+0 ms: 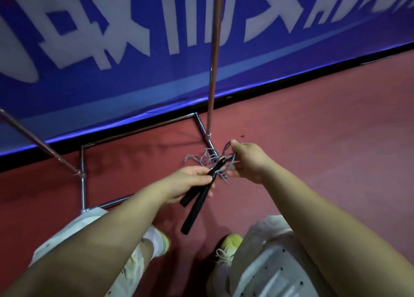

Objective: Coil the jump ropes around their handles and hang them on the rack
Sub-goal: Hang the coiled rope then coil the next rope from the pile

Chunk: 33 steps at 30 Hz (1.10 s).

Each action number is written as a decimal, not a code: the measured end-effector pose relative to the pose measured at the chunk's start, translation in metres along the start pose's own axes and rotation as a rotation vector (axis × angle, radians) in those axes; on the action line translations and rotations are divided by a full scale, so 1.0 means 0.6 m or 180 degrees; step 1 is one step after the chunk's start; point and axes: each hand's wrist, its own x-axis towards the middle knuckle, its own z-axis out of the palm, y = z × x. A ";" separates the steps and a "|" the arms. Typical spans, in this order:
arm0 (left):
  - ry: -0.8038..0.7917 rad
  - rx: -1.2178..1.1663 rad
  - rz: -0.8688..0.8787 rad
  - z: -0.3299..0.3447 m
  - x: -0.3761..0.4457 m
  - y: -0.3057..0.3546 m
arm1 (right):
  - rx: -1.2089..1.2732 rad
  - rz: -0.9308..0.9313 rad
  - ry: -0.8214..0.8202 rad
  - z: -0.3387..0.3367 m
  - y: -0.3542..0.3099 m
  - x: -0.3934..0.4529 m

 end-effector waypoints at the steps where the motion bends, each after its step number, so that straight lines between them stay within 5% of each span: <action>1: -0.0018 0.0000 -0.0031 -0.003 -0.015 0.003 | 0.0012 -0.0002 0.0018 0.012 -0.004 -0.010; 8: 0.0566 -0.0032 0.0278 0.005 -0.092 0.023 | -0.0504 -0.0114 0.0534 0.063 -0.003 -0.065; 15: 0.0733 -0.0359 0.0364 -0.001 -0.109 0.033 | -0.0579 -0.0508 -0.0222 0.086 0.002 -0.086; 18: 0.0680 -0.0315 0.0200 -0.014 -0.112 0.031 | -0.0587 -0.0722 -0.0142 0.100 -0.011 -0.063; 28: -0.0229 -0.0329 -0.0167 -0.073 -0.110 0.039 | -0.1197 -0.1002 0.0368 0.104 -0.038 0.006; 33: -0.0841 -0.0841 -0.0509 -0.086 -0.100 0.043 | -0.1545 -0.1450 -0.0526 0.107 -0.032 0.007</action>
